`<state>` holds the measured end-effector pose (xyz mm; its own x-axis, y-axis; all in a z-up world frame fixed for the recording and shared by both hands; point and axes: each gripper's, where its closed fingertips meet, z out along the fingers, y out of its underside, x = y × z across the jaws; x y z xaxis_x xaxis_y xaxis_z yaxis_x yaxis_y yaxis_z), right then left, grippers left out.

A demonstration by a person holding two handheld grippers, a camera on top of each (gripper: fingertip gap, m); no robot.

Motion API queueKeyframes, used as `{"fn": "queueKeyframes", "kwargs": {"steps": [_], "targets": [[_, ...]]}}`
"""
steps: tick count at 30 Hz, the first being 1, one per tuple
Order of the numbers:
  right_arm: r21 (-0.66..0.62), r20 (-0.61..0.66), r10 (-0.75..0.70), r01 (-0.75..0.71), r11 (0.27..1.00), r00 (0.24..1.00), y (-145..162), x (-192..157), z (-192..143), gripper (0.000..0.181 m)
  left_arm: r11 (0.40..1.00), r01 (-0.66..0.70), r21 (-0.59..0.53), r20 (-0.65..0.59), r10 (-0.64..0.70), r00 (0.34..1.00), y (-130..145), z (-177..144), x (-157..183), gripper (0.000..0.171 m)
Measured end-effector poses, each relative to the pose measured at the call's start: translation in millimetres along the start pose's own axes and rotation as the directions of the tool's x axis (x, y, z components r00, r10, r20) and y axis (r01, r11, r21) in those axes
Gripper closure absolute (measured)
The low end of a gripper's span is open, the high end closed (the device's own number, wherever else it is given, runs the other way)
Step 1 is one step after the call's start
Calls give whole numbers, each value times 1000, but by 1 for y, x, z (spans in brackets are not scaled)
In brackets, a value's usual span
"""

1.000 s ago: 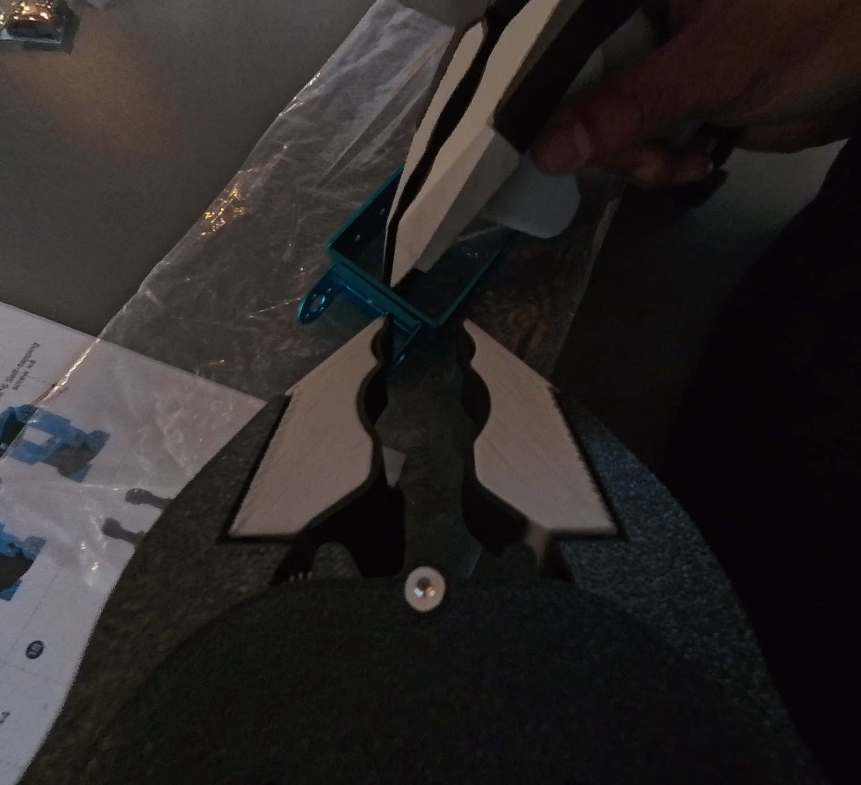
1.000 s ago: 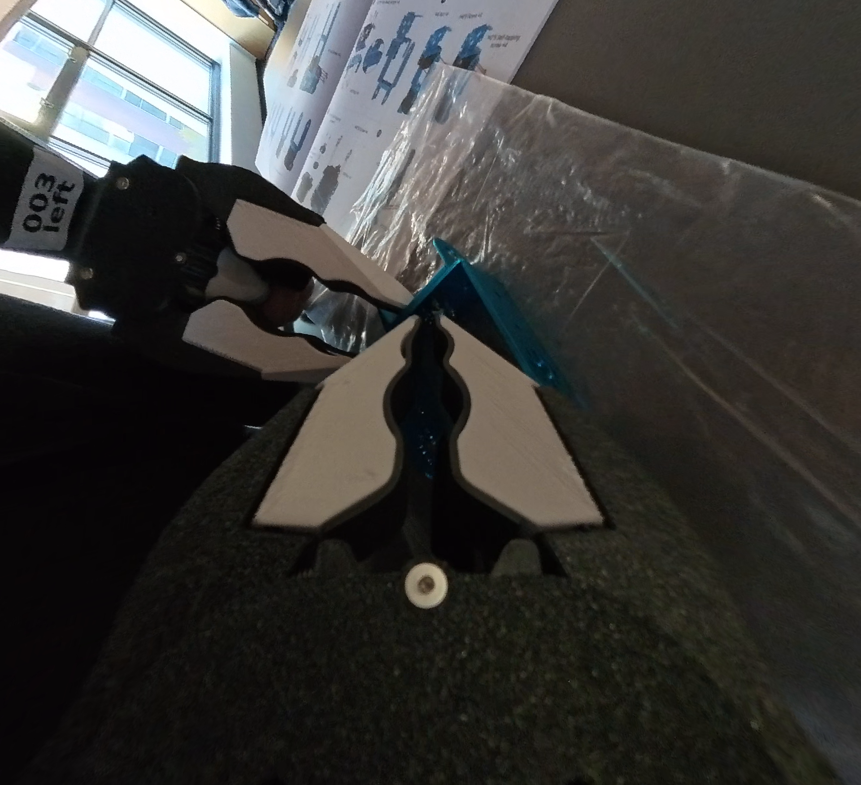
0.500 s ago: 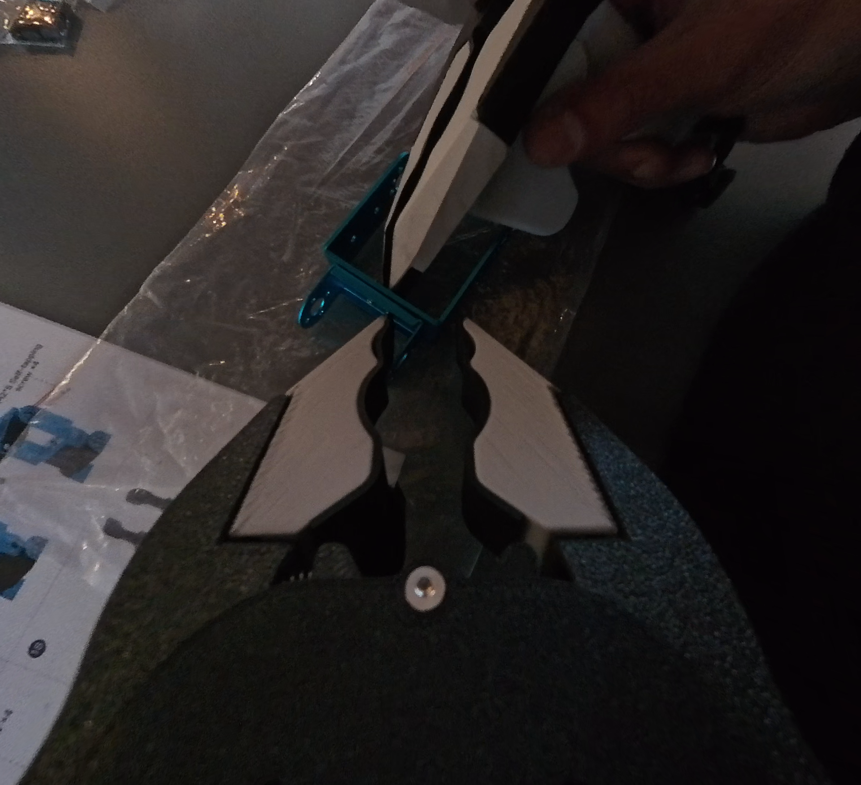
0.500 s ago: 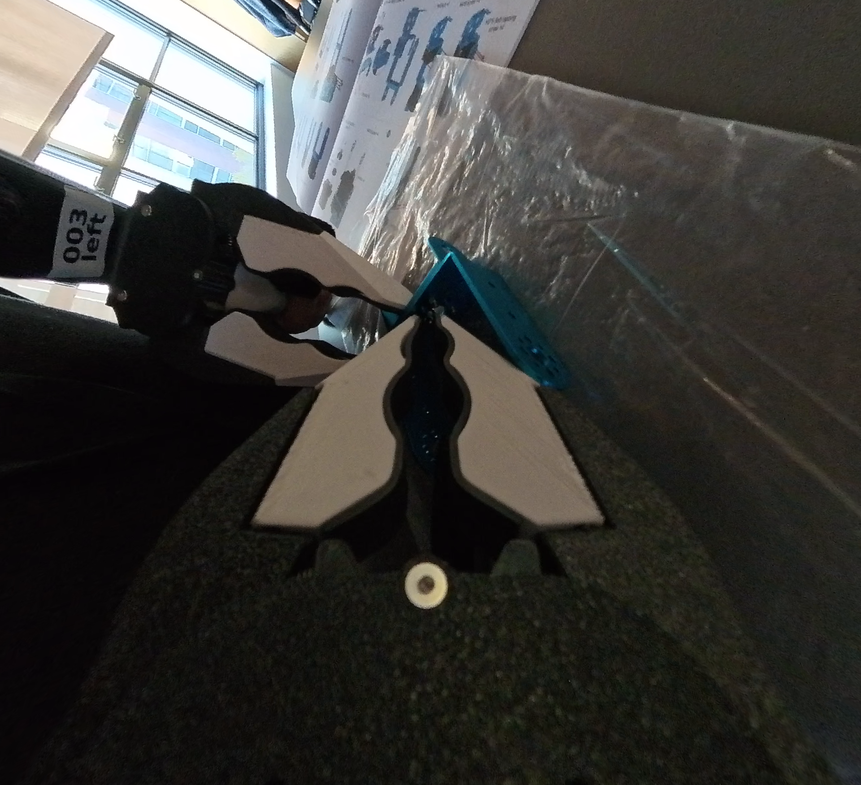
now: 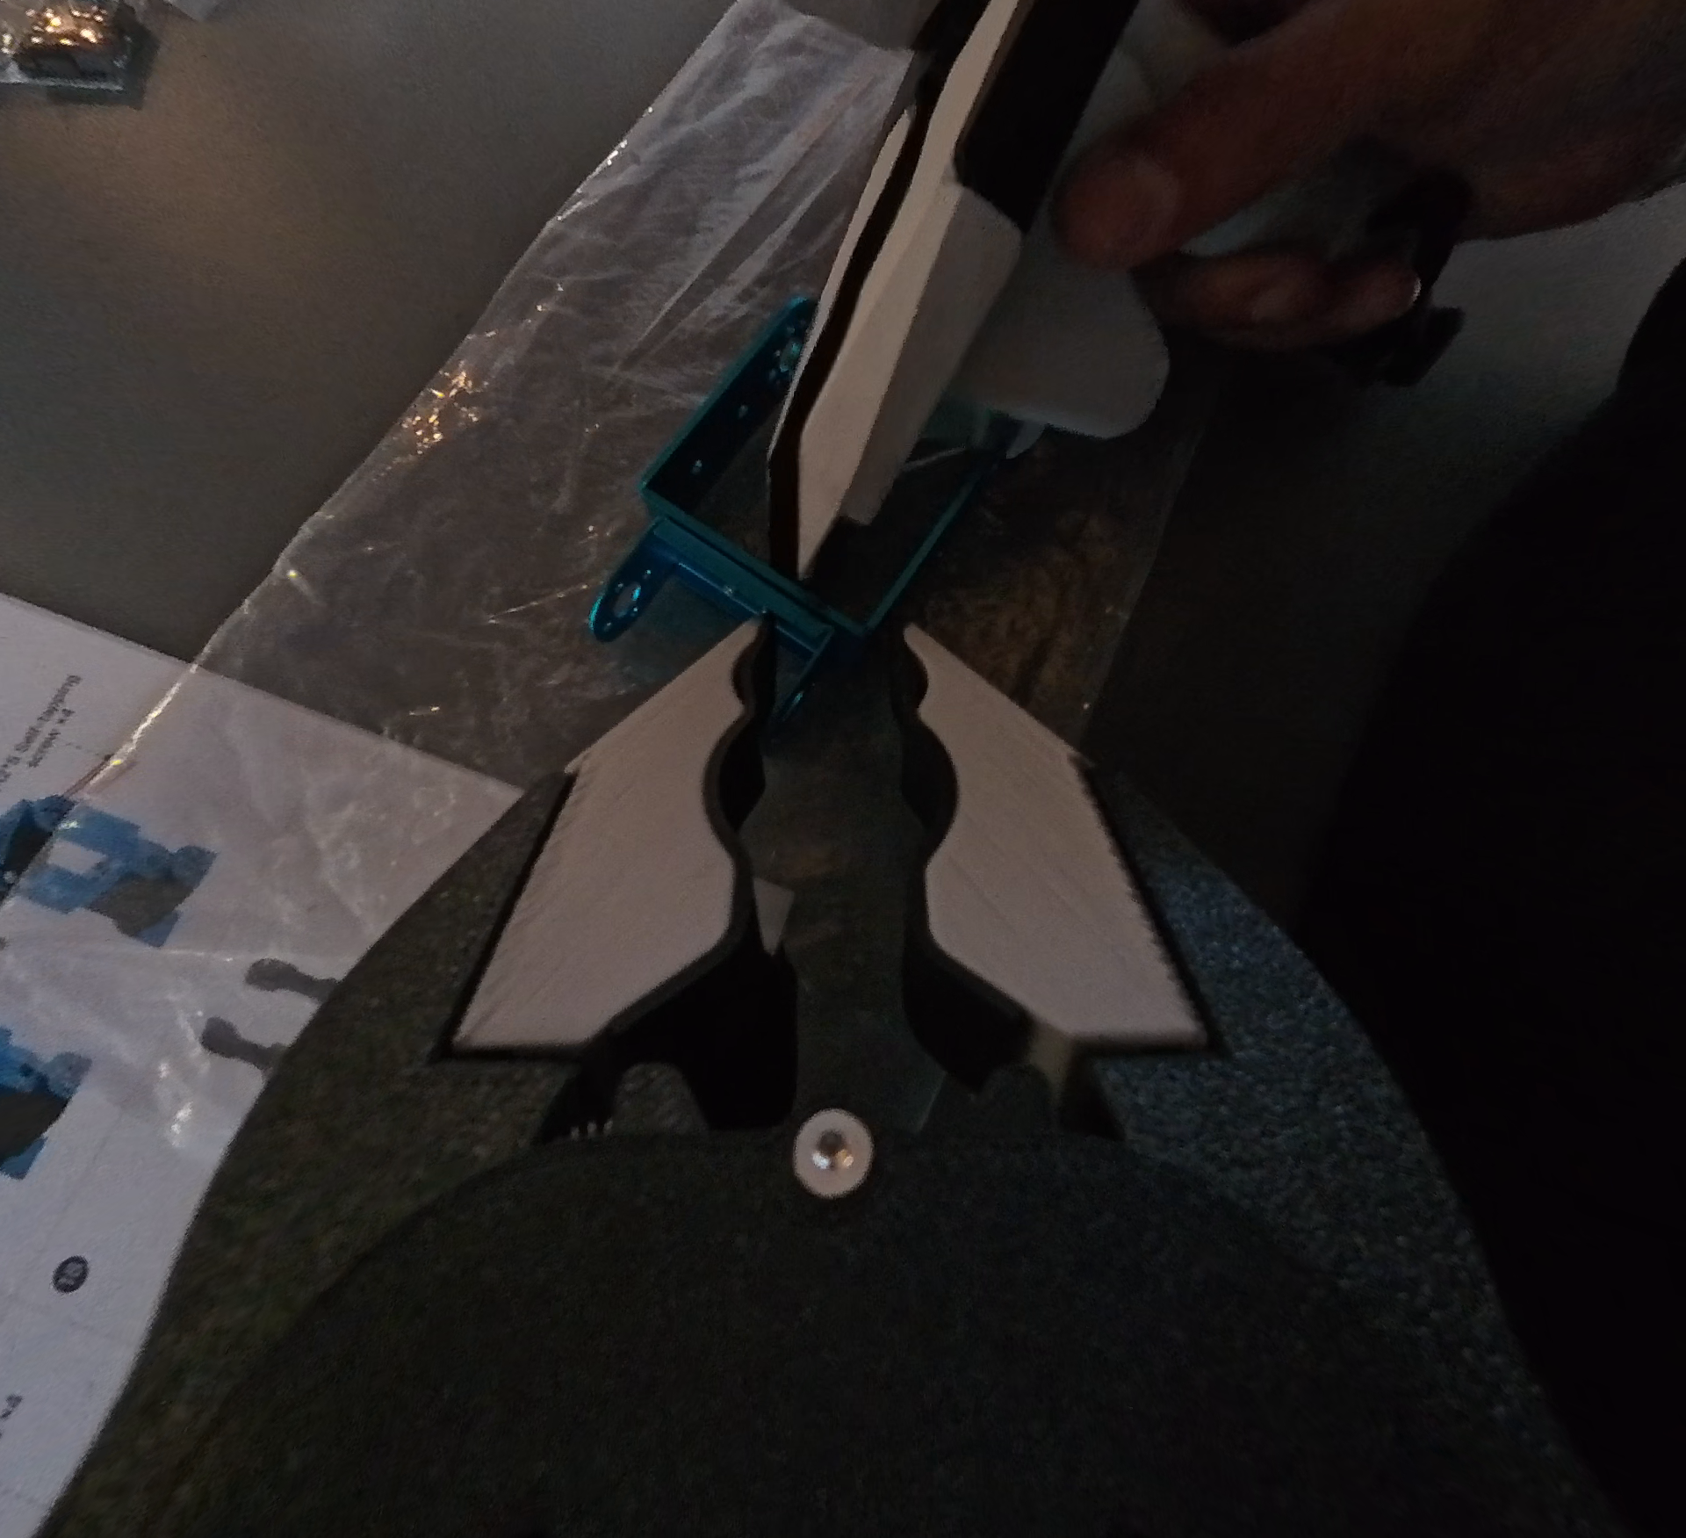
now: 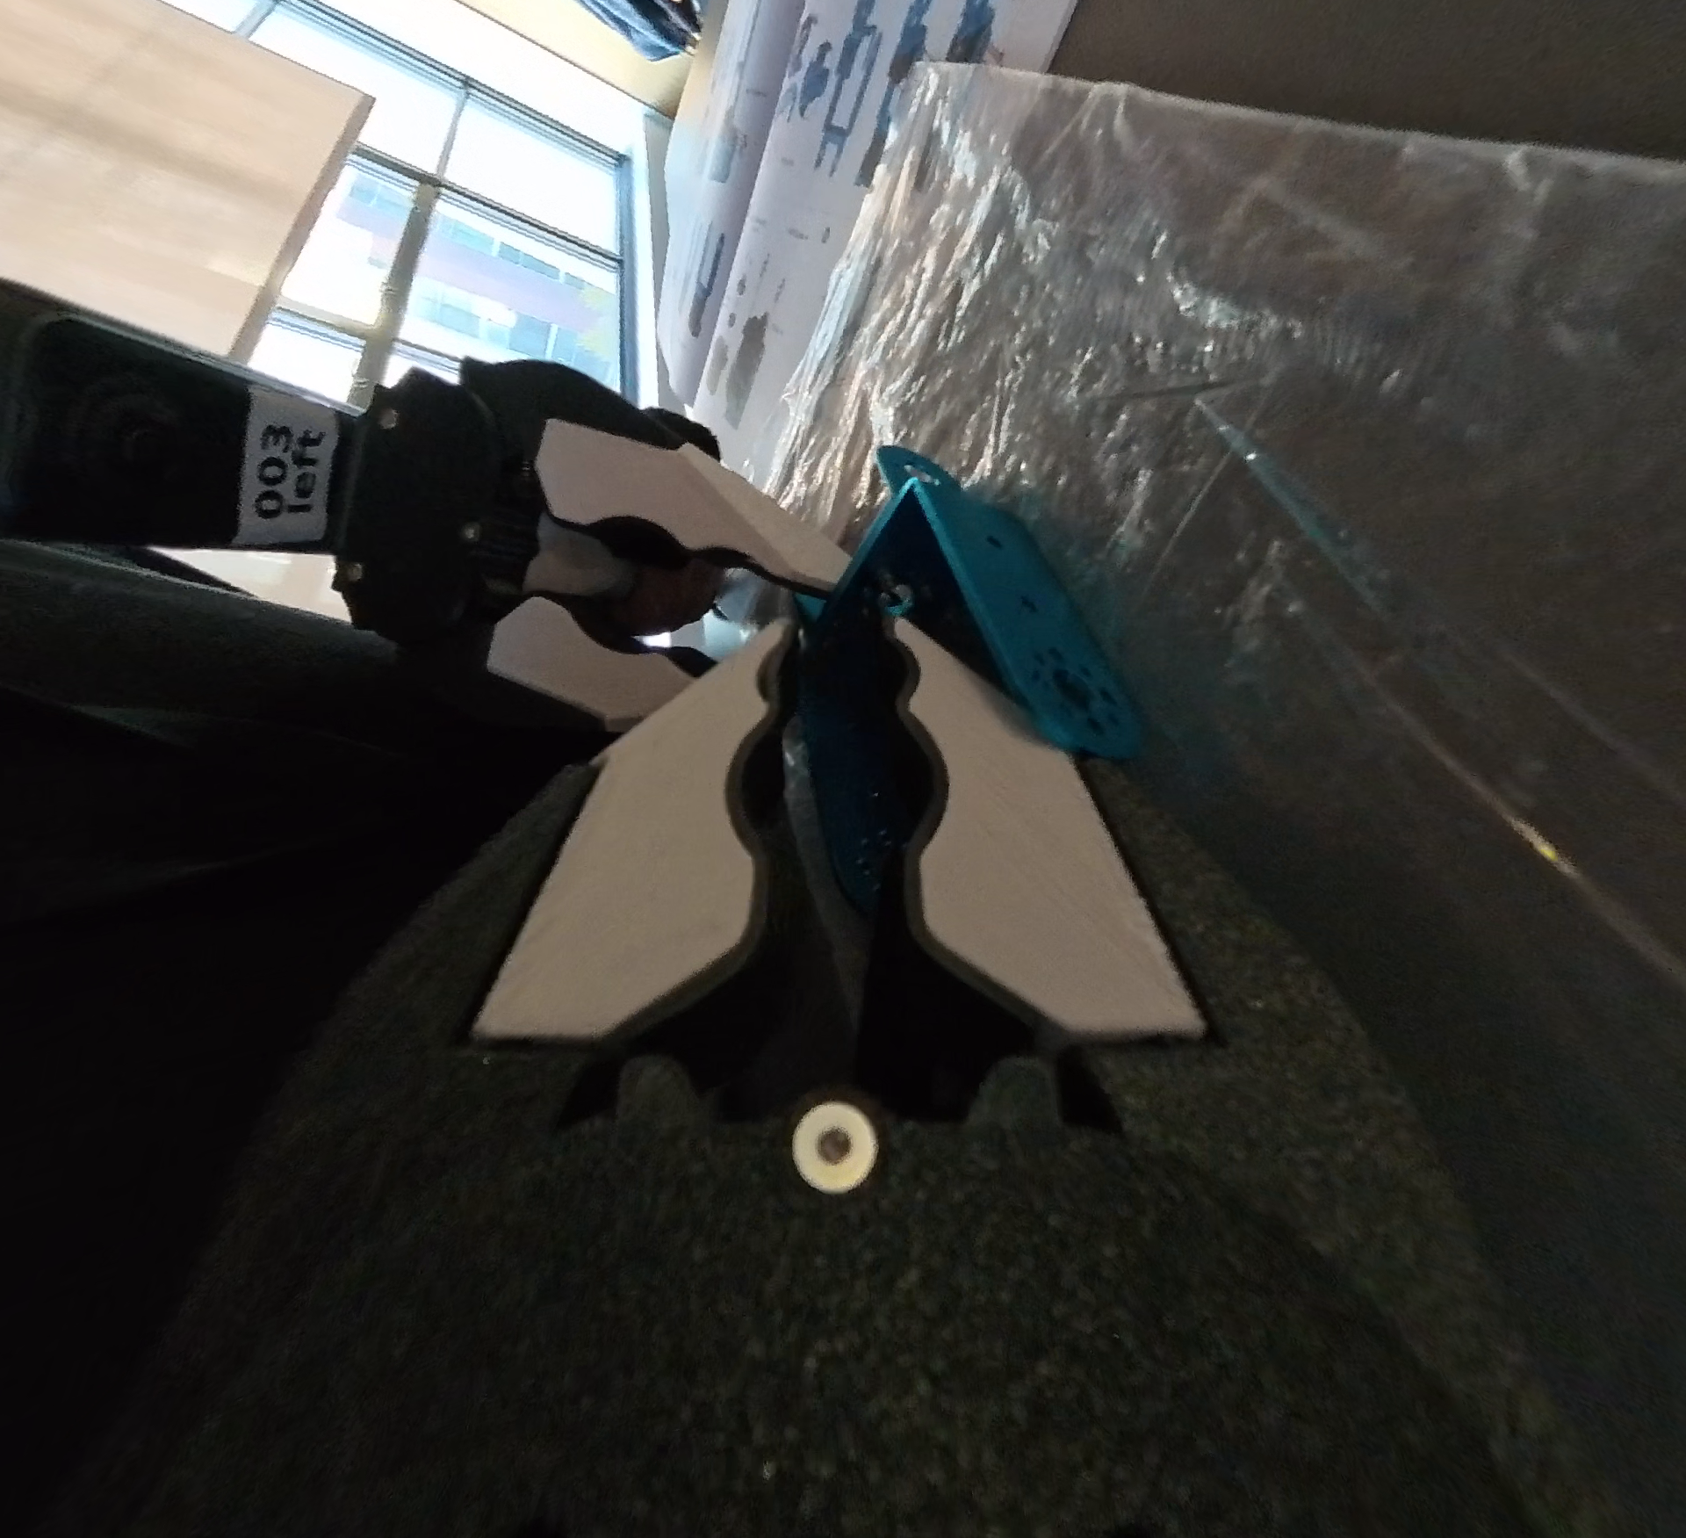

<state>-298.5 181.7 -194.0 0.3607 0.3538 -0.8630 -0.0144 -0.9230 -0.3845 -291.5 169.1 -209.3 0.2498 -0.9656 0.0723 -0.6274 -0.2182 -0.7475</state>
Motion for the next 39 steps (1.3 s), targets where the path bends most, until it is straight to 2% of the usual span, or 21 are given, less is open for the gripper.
{"fn": "queueKeyframes", "kwargs": {"steps": [7, 9, 11, 13, 14, 15, 16, 18, 21, 26, 29, 32, 34, 37, 39], "targets": [[-14, 15, -61, 61, 998, 998, 1, -8, -3, 163, 1000, -2, -4, 2, 2, 1000, 0, 0, 0, 148], [-15, -11, -139, 139, 990, 990, -3, -12, -8, 167, 1000, 1, -5, 6, -1, 1000, 0, 1, -1, 148], [-4, -49, -278, 278, 961, 959, -11, -18, -18, 168, 1000, -3, -8, 9, 3, 1000, 0, 0, -1, 148], [-31, -155, -460, 461, 887, 874, -19, -15, -30, 160, 1000, -7, -10, 10, 7, 1000, 1, 0, 0, 149], [-85, -219, -541, 537, 839, 812, -20, -8, -35, 152, 1000, -8, -10, 8, 8, 1000, 1, 0, 0, 149], [-151, -237, -609, 591, 792, 757, -15, -3, -37, 137, 1000, -7, -10, 5, 7, 1000, 1, 0, 0, 148], [-208, -233, -660, 627, 751, 714, -10, 0, -39, 118, 1000, -5, -9, 3, 5, 1000, 1, 0, 0, 148], [-254, -253, -721, 675, 693, 645, -7, 8, -39, 109, 1000, -7, -9, -7, 7, 1000, 1, 0, 1, 146], [-351, -250, -748, 662, 662, 615, 6, 25, -36, 92, 999, -30, -19, -8, 29, 1000, 1, 0, 2, 143], [-407, -264, -796, 686, 604, 544, 4, 34, -31, 98, 998, -64, -7, -68, 64, 996, 0, -11, 6, 131], [-431, -260, -813, 691, 580, 520, 2, 36, -30, 105, 995, -91, 42, -91, 94, 991, -9, -30, -9, 123], [-432, -241, -832, 712, 553, 500, 2, 35, -31, 112, 983, -184, 17, -154, 184, 971, -7, -29, -20, 95], [-426, -233, -838, 722, 545, 494, 1, 34, -32, 114, 960, -278, 2, -199, 273, 941, -5, -18, -19, 85], [-398, -219, -819, 718, 571, 530, 0, 31, -32, 116, 929, -369, -23, -240, 353, 904, -5, 2, -17, 81], [-350, -203, -789, 710, 611, 579, -1, 26, -34, 117, 927, -373, -26, -262, 354, 898, -8, 12, -17, 85]]}}
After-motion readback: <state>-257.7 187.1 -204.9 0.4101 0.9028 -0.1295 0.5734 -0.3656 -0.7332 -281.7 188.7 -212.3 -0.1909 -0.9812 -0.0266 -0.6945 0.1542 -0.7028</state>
